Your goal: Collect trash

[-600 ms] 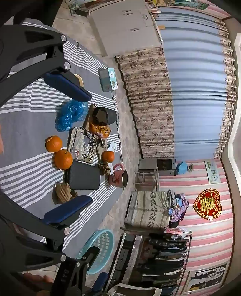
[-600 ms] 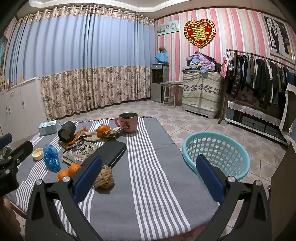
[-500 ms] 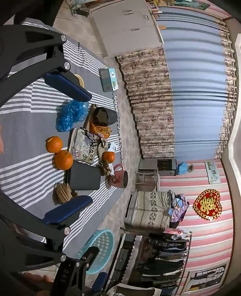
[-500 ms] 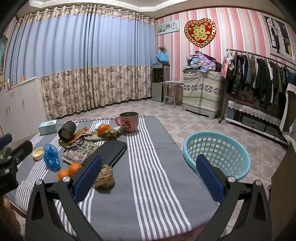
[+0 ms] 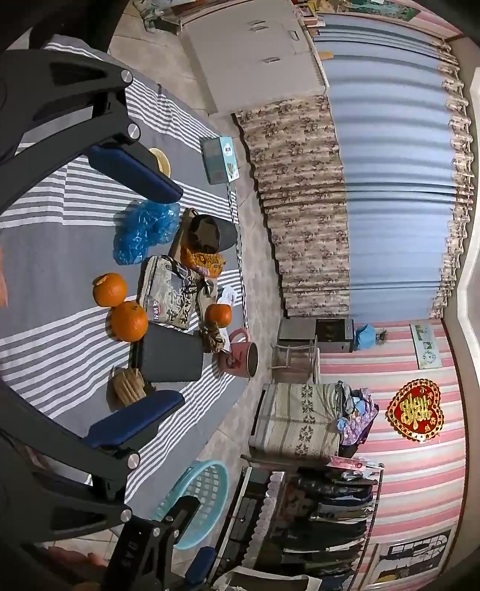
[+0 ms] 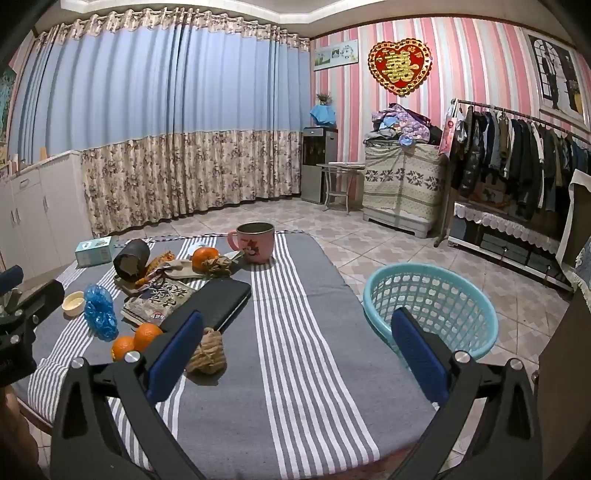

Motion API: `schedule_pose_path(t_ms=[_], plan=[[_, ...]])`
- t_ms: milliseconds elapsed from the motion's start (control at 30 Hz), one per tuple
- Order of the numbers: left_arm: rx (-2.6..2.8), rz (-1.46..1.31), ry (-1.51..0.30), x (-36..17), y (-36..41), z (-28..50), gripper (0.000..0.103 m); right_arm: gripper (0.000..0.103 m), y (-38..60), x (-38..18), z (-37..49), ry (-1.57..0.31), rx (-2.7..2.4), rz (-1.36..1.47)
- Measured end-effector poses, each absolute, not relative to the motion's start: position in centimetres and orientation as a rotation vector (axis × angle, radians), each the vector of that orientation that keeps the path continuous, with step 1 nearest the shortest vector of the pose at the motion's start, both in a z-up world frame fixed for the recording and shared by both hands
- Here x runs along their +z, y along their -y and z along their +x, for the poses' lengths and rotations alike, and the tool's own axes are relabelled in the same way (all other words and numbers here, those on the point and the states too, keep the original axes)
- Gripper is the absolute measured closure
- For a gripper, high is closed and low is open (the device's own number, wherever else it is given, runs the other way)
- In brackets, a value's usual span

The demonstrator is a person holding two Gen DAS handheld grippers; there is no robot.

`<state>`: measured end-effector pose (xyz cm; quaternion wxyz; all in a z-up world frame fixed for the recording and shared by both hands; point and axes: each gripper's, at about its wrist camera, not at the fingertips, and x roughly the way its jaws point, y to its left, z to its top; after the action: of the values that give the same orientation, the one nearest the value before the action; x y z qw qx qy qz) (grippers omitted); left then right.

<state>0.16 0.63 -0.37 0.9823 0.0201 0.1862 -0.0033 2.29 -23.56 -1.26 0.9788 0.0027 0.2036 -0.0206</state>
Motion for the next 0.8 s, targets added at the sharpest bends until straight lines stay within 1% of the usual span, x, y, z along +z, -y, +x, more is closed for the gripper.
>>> schedule_pose_path(t_ms=[800], plan=[[-0.011,0.04,-0.382,-0.52,-0.53,-0.18,0.005,0.004,23.55,-1.95,2.67,-0.419,-0.047,0.006]])
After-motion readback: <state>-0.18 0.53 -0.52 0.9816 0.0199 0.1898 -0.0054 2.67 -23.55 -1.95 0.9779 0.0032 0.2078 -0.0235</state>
